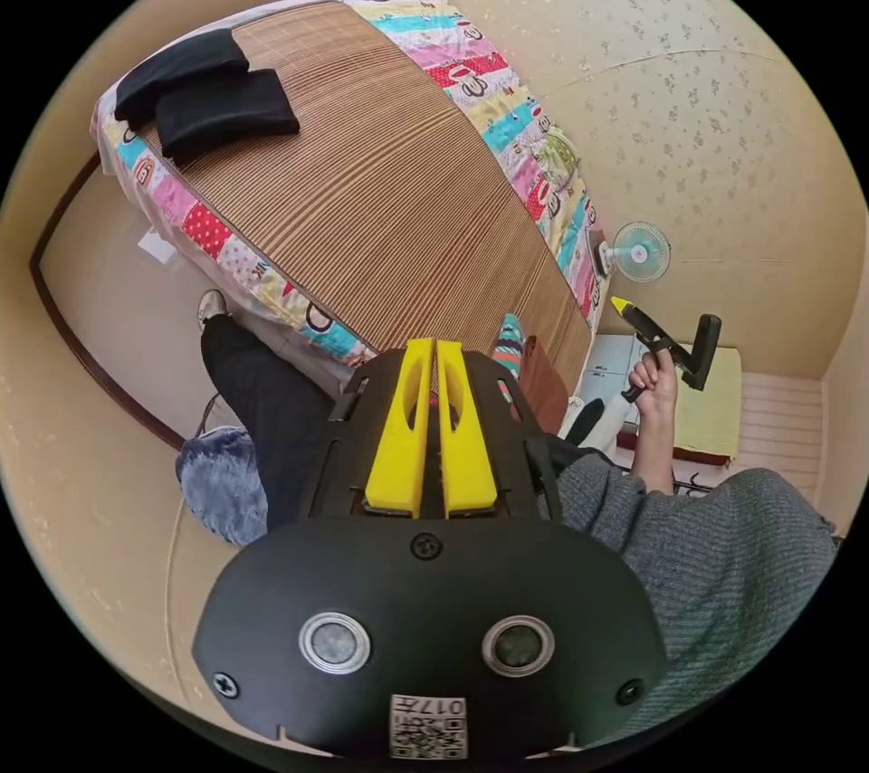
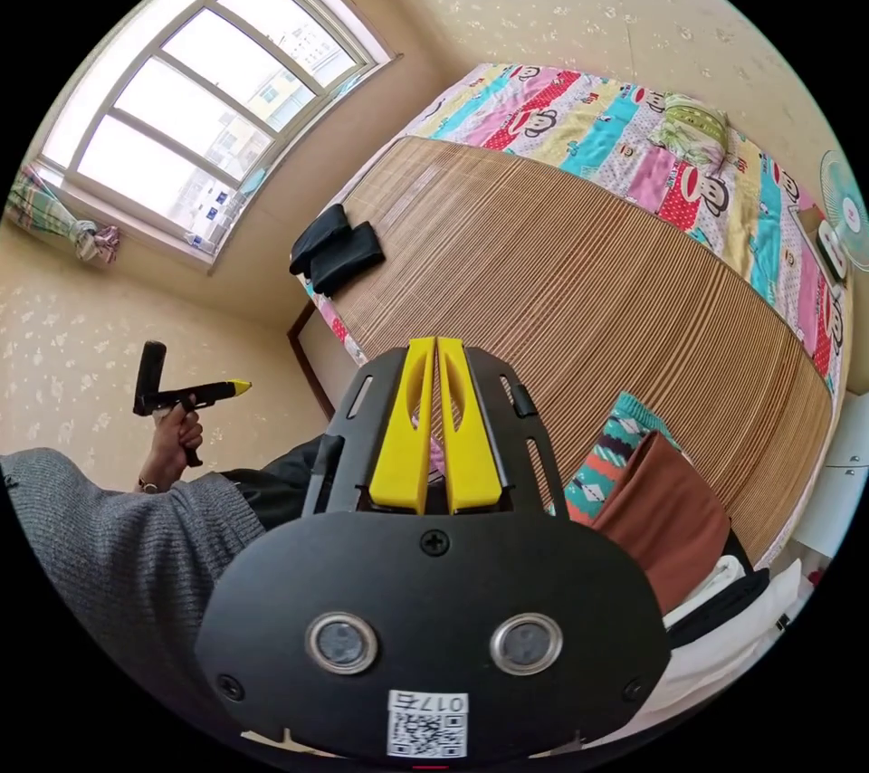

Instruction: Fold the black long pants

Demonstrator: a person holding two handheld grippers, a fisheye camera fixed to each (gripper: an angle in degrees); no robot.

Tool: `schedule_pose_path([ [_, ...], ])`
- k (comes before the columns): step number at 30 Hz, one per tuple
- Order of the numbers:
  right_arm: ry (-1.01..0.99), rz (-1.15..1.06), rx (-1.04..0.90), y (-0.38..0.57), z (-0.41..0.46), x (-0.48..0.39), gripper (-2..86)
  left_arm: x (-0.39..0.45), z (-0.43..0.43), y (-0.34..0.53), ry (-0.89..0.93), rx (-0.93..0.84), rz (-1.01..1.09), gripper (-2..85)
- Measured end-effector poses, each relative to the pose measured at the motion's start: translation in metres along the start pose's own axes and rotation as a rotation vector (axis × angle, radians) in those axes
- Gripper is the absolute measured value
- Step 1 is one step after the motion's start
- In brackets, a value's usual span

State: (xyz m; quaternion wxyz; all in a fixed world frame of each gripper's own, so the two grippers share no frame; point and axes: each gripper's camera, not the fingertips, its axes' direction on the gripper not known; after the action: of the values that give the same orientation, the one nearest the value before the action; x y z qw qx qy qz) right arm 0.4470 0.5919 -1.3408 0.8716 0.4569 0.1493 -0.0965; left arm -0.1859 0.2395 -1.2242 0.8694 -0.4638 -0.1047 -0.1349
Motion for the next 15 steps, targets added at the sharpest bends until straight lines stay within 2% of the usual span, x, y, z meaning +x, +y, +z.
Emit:
schedule_pose_path([
  [5,0.079,0.059,-0.041,-0.047,0.071,-0.052,0.3,-0.046,-0.09,-0.067,0.1,-0.059,-0.018,-1.0],
  [7,0.051,0.11,-0.034,-0.08,0.106,-0.091,0.3,-0.071,-0.138,-0.091,0.174,-0.058,-0.032,-1.0],
  [9,0.013,0.117,-0.056,-0.113,0.135,-0.133,0.3,-0.12,-0.211,-0.115,0.322,-0.021,-0.083,-0.9],
  [11,-0.024,0.056,-0.069,-0.151,0.161,-0.185,0.3,-0.159,-0.273,-0.128,0.357,0.039,-0.116,-0.9],
  [13,-0.146,-0.085,-0.008,-0.2,0.183,-0.262,0.3,-0.193,-0.333,-0.143,0.322,0.069,-0.111,-0.8],
  [15,-0.205,-0.205,0.071,-0.227,0.191,-0.315,0.2,-0.232,-0.391,-0.168,0.27,0.001,-0.085,-0.3],
])
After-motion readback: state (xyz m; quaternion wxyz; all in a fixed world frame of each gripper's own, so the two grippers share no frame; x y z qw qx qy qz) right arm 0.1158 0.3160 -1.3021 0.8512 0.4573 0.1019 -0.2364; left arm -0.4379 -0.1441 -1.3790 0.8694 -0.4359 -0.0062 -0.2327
